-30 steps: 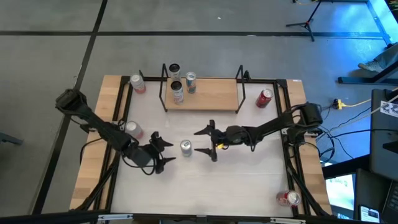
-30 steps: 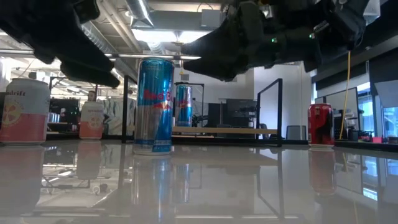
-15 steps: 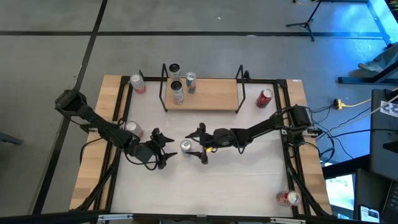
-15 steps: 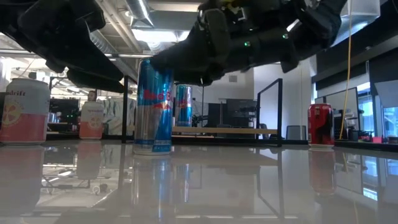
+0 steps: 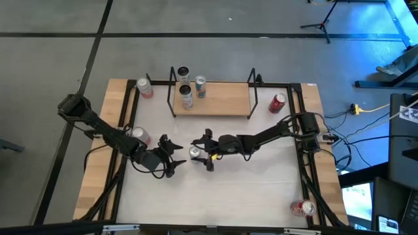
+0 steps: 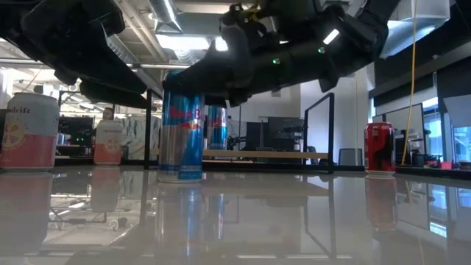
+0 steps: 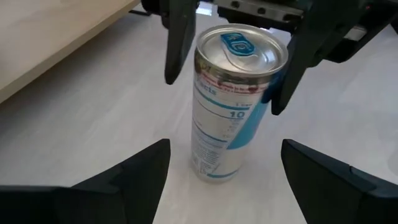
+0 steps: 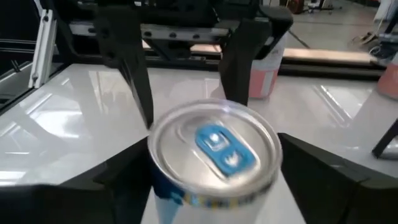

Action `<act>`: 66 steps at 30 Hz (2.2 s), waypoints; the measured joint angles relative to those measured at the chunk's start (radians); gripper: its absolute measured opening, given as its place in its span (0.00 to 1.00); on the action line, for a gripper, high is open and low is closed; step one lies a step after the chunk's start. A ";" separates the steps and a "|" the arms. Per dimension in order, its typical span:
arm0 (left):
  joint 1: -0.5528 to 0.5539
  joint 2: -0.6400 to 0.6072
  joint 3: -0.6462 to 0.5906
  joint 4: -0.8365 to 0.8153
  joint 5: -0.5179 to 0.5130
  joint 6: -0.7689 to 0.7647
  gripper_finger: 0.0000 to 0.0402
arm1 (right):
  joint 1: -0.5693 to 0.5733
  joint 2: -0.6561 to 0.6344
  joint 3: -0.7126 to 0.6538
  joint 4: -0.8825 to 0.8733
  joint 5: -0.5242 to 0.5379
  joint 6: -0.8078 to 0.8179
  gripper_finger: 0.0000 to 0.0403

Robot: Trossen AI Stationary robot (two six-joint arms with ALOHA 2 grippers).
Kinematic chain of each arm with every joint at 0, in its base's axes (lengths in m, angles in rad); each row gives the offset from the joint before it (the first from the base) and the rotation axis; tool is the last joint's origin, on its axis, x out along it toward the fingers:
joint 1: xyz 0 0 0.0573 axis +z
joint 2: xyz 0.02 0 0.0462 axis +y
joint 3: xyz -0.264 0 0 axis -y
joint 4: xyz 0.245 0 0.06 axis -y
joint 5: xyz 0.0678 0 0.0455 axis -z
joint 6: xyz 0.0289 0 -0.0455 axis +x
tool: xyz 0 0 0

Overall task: Place canned beverage on shelf
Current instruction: Put the blue soda can on the shelf aligned with the other blue soda can

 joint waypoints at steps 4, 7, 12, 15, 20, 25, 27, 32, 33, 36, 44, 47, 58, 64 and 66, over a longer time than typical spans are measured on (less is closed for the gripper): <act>0.000 0.000 0.000 0.000 0.000 0.000 0.74 | 0.000 0.003 0.007 -0.003 0.001 -0.017 0.61; -0.001 0.000 0.000 0.001 0.011 -0.003 0.74 | 0.002 0.002 0.007 -0.004 0.024 -0.029 0.56; -0.023 0.000 0.000 0.001 0.031 -0.009 0.74 | 0.000 -0.044 0.007 -0.095 0.037 -0.057 0.56; -0.044 0.000 0.000 0.003 0.031 -0.011 0.74 | 0.000 -0.103 0.006 -0.168 0.038 -0.064 0.56; -0.070 0.000 0.000 0.004 0.036 -0.061 0.74 | -0.004 -0.214 0.007 -0.280 0.135 -0.125 0.56; -0.089 0.000 0.000 0.009 0.089 -0.090 0.74 | -0.050 -0.308 0.007 -0.369 0.197 -0.156 0.56; -0.097 0.000 0.000 0.010 0.093 -0.090 0.74 | -0.082 -0.335 0.007 -0.389 0.199 -0.160 0.56; -0.109 0.000 0.000 0.009 0.089 -0.089 0.74 | -0.183 -0.349 0.007 -0.382 0.160 -0.162 0.56; -0.109 0.000 0.000 0.009 0.087 -0.089 0.74 | -0.206 -0.350 0.007 -0.371 0.140 -0.161 0.56; -0.109 0.000 0.000 0.009 0.075 -0.089 0.74 | -0.270 -0.350 0.007 -0.365 0.098 -0.157 0.56; -0.109 0.000 0.000 0.009 0.041 -0.089 0.74 | -0.398 -0.340 0.007 -0.308 -0.008 -0.126 0.56; -0.109 0.000 0.000 0.008 0.030 -0.088 0.74 | -0.422 -0.320 0.007 -0.278 -0.033 -0.102 0.56; -0.107 0.000 0.000 0.005 0.004 -0.080 0.74 | -0.475 -0.213 0.031 -0.168 -0.038 0.001 0.56; -0.106 0.000 0.000 0.005 0.003 -0.080 0.74 | -0.492 -0.146 0.093 -0.210 -0.034 0.012 0.56; -0.106 0.000 0.000 0.006 0.003 -0.080 0.74 | -0.491 -0.128 0.115 -0.218 -0.041 0.019 0.56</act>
